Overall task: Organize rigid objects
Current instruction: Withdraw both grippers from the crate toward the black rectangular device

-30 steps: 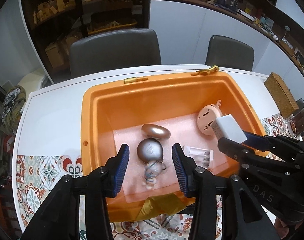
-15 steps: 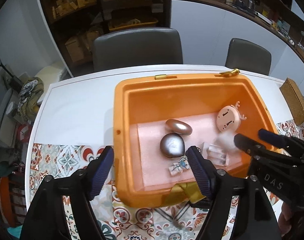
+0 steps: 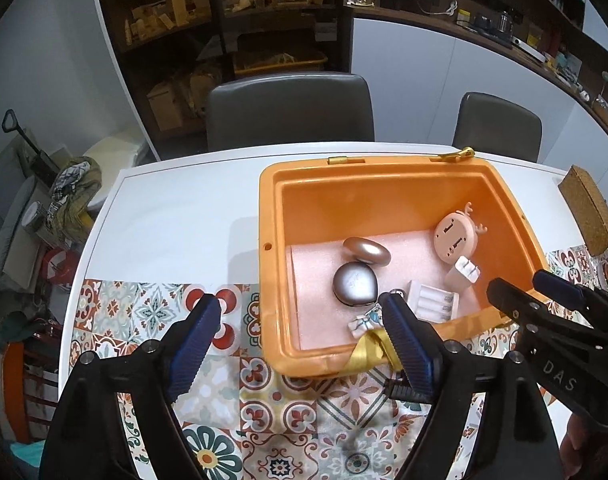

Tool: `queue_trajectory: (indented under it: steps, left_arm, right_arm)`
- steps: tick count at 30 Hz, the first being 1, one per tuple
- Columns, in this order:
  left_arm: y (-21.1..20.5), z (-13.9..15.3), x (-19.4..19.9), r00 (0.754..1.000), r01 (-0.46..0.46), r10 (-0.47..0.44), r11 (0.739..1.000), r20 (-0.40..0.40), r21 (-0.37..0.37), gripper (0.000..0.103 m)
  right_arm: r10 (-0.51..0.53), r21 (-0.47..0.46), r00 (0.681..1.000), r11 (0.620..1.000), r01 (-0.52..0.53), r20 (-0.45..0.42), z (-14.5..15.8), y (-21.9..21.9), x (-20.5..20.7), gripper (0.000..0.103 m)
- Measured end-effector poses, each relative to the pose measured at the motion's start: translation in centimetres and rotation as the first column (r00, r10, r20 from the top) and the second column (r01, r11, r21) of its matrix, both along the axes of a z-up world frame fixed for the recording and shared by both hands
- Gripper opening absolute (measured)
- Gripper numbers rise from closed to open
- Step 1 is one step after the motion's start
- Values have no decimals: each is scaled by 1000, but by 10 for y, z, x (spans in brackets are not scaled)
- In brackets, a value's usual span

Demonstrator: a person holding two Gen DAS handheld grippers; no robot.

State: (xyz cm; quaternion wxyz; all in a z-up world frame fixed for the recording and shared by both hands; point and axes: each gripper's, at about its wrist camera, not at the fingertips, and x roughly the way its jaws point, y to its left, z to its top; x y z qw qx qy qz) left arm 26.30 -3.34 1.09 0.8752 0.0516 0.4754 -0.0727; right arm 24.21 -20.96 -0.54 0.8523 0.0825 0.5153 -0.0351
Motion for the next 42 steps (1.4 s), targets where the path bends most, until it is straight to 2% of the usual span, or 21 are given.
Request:
queue_trajectory:
  steps: [11, 18, 30, 39, 42]
  left_arm:
    - [14, 1, -25, 1000, -24, 24, 1000, 18, 10, 83]
    - [21, 0, -39, 999, -29, 29, 999, 15, -16, 86]
    - [36, -7, -57, 999, -45, 45, 998, -6, -38, 86]
    - [42, -23, -68, 998, -61, 60, 998, -17, -7, 89]
    - [46, -34, -69, 996, -72, 71, 997, -45, -18, 89]
  right_arm:
    - [-19, -3, 999, 1000, 19, 44, 13, 6, -34, 64]
    - [-13, 12, 998, 1000, 13, 56, 15, 12, -50, 66]
    - [-56, 87, 996, 995, 50, 72, 1, 16, -70, 69]
    - [-68, 81, 994, 995, 61, 82, -16, 25, -80, 74]
    - [-63, 78, 994, 995, 57, 85, -23, 29, -82, 75]
